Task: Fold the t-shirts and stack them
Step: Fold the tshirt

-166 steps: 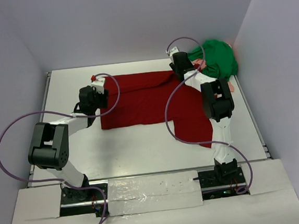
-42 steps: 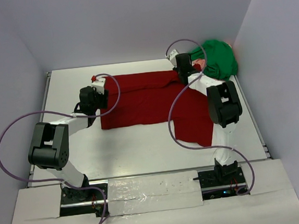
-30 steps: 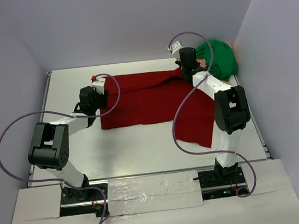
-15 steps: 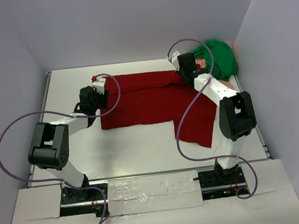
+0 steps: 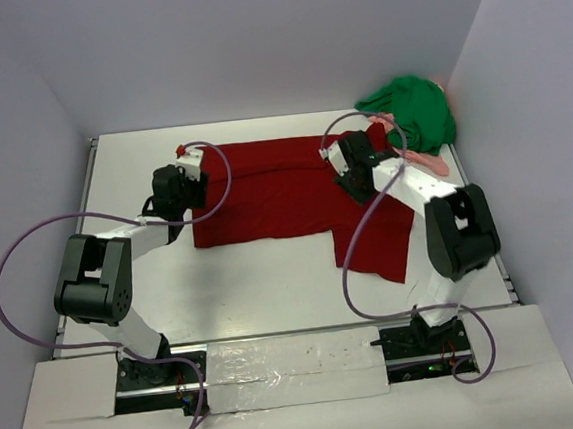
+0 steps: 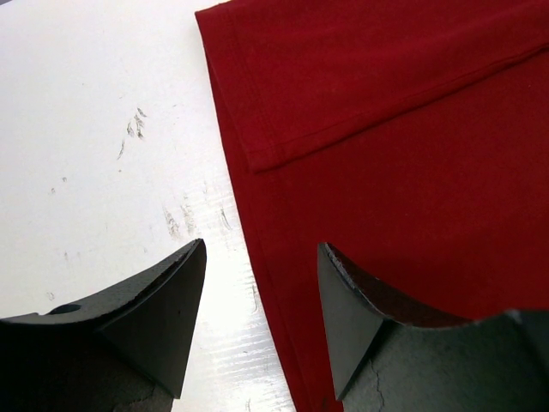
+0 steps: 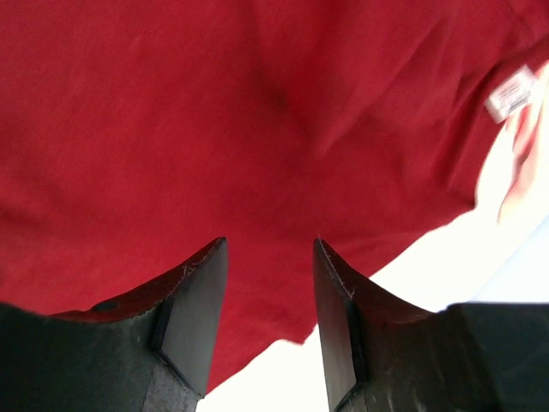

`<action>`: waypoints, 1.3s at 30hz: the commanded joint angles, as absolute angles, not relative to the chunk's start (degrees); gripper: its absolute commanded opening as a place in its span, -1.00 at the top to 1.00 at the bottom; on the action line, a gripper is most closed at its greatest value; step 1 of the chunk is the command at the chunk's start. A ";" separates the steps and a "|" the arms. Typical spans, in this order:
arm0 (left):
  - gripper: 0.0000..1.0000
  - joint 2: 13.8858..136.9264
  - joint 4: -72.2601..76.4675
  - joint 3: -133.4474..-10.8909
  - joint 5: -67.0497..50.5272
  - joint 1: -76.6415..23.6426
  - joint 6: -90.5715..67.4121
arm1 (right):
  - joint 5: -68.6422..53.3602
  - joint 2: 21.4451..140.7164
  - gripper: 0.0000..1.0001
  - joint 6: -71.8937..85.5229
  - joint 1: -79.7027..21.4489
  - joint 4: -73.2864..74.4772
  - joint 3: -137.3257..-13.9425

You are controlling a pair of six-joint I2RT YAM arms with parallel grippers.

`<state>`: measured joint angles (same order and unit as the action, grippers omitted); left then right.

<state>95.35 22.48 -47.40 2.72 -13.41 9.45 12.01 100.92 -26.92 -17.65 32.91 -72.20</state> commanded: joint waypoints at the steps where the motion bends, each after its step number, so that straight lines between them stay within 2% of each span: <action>1: -0.28 93.78 23.99 -48.60 1.58 -13.71 8.79 | 7.74 88.01 -0.05 -24.87 -17.84 21.15 -66.63; 5: -0.28 93.25 25.49 -49.04 1.93 -13.71 6.60 | 6.33 89.64 -0.04 -21.54 -18.19 16.52 -67.14; 8: -0.28 92.64 24.97 -49.31 0.63 -13.71 3.53 | -2.78 92.72 -0.01 -20.39 -18.19 20.81 -71.18; 10: -0.27 92.03 21.55 -50.97 -2.09 -13.71 2.90 | -14.46 94.12 0.00 -21.00 -18.19 27.90 -74.61; 13: -0.26 87.82 14.00 -51.42 -7.19 -13.71 3.42 | -21.09 93.26 0.02 -22.49 -18.28 35.15 -76.29; 19: -0.27 75.35 -2.61 -47.73 -10.89 -13.54 12.11 | -9.69 80.37 -0.01 -23.99 -18.28 34.01 -66.37; 23: -0.27 71.99 -19.81 -50.18 -13.17 -11.17 14.75 | -4.42 74.02 -0.02 -22.07 -18.11 36.56 -62.33; 28: -0.29 69.26 -29.24 -49.05 -17.13 -7.74 18.45 | -0.09 69.27 -0.03 -18.82 -16.97 35.07 -58.45; 31: -0.29 68.91 -32.34 -47.38 -19.77 -4.50 20.39 | 4.47 67.60 -0.03 -16.62 -15.65 33.93 -56.78; 39: -0.29 70.40 -30.24 -44.12 -24.24 -2.11 21.97 | 5.36 65.22 -0.03 -14.15 -12.75 32.43 -53.09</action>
